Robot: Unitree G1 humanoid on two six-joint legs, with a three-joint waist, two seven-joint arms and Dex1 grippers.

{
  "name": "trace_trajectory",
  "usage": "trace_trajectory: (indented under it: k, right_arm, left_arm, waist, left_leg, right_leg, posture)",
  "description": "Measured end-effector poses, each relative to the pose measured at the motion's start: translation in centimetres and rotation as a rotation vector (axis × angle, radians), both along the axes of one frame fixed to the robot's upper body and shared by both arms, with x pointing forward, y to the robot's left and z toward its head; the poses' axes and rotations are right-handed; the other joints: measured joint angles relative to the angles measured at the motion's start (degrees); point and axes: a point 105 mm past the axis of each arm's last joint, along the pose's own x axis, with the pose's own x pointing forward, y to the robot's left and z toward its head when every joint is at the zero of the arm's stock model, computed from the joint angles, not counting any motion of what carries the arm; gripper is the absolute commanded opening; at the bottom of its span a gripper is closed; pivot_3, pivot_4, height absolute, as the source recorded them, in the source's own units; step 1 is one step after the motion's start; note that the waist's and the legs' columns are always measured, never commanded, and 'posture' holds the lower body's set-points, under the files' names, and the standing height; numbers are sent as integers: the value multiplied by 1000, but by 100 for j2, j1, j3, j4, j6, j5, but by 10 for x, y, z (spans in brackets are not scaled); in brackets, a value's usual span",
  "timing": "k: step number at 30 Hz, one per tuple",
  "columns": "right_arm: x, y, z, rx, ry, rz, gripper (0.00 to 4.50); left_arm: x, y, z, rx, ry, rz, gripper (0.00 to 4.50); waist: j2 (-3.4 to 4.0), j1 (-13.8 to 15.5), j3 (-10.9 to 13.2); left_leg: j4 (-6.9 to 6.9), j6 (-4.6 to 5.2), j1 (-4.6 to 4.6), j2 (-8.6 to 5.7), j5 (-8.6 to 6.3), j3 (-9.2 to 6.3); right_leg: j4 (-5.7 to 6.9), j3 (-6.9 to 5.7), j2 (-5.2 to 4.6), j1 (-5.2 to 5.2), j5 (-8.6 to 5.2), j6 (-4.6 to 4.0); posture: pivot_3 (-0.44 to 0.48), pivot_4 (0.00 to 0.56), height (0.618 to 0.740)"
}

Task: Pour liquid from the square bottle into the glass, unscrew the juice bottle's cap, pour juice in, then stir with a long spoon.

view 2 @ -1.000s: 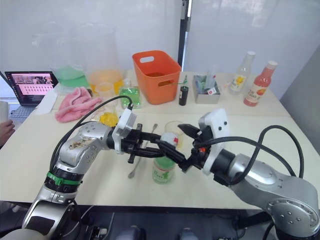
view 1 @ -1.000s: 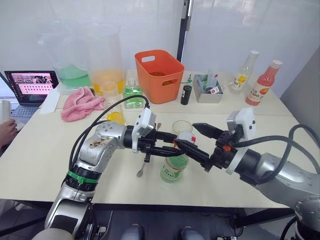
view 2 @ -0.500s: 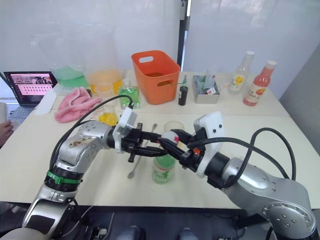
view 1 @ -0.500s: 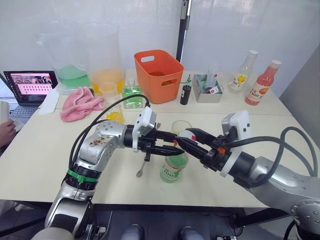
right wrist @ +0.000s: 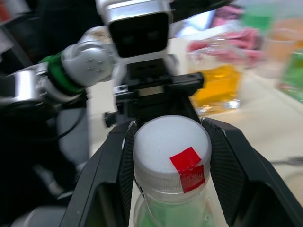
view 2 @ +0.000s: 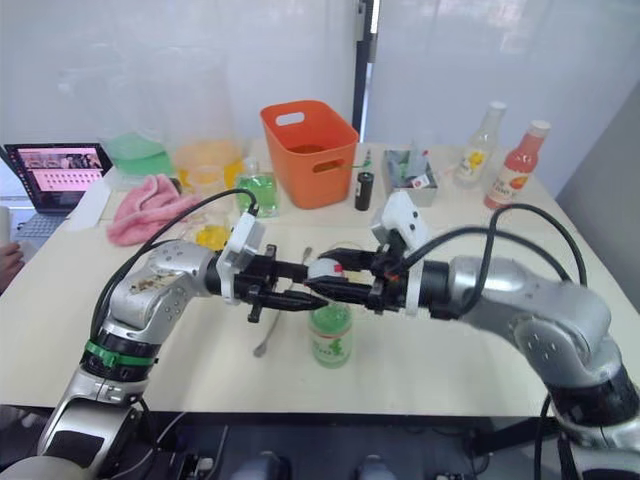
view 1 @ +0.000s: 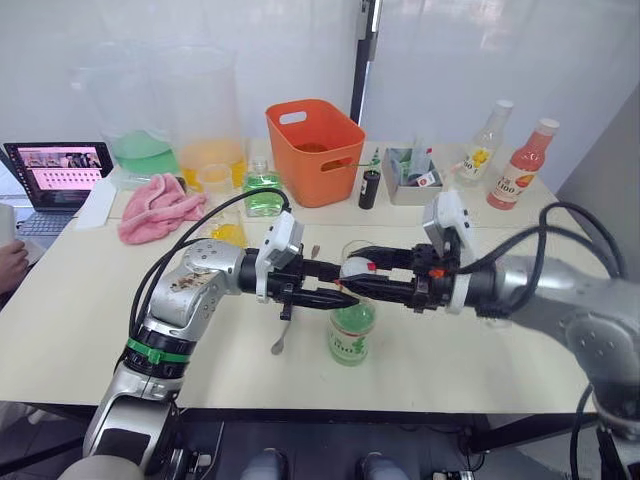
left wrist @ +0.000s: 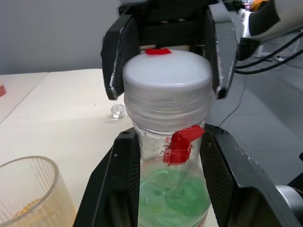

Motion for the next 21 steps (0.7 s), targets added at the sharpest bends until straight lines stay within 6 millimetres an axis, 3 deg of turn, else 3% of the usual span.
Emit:
trace_trajectory:
  k: [3,6,17,19,21]
  right_arm:
    - [4,-2,4,-33,66,172,1713]
    - [10,-3,1,-35,106,235,1713]
    - [8,-6,1,-20,110,263,1713]
    - [7,-6,1,-12,112,255,2770]
    - [2,-4,9,25,89,267,3459]
  left_arm:
    - [-3,-1,1,-6,2,-26,1508]
    - [-3,-1,0,0,7,-27,1508]
    - [-5,-2,0,7,-5,-36,1508]
    - [-6,-2,0,8,-4,-38,1508]
    - [-6,-4,-1,16,-4,-44,1508]
  waist:
    - [0,9,0]
    - [0,27,0]
    - [0,29,0]
    - [0,25,0]
    - [0,25,0]
  left_leg:
    - [0,0,-2,2,0,-2]
    - [1,0,-15,-2,0,-10]
    - [16,-1,-17,-7,-1,-26]
    - [19,-1,-17,-7,-1,-26]
    - [20,-1,-17,-7,-1,-27]
  right_leg:
    - [3,-2,4,1,0,0]
    - [8,-2,0,-10,0,0]
    - [54,-8,-15,-19,1,1]
    - [55,-10,-15,-19,1,1]
    - [56,-10,-14,-19,1,1]
  posture:
    - [0,150,739]
    - [0,150,739]
    - [0,150,739]
    - [0,150,739]
    - [0,150,739]
